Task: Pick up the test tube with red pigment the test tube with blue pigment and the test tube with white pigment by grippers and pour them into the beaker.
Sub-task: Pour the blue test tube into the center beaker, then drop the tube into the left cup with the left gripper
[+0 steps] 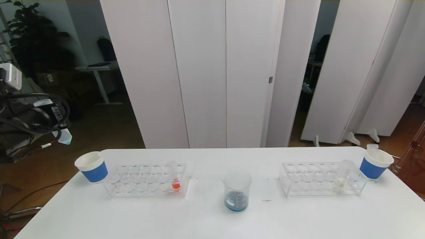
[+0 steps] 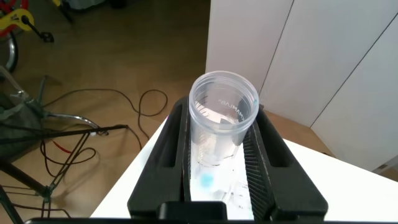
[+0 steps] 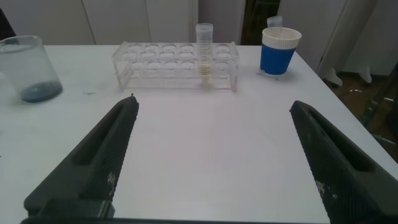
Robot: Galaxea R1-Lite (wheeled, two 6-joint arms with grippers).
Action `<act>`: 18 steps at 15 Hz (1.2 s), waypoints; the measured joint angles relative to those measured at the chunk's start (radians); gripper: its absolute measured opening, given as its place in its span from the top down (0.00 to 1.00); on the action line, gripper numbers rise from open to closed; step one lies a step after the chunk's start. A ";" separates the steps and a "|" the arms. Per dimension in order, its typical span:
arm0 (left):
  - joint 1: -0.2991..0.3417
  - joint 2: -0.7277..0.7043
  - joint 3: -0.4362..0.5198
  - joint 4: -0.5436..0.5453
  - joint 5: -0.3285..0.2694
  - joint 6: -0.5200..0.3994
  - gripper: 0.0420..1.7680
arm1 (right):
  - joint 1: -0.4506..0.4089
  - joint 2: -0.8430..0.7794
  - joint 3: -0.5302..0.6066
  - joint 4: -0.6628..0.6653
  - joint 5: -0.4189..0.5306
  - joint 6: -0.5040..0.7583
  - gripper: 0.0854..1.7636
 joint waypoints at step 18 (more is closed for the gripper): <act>0.077 0.448 0.074 -0.533 0.061 0.002 0.69 | 0.000 0.000 0.000 0.000 0.000 0.000 0.01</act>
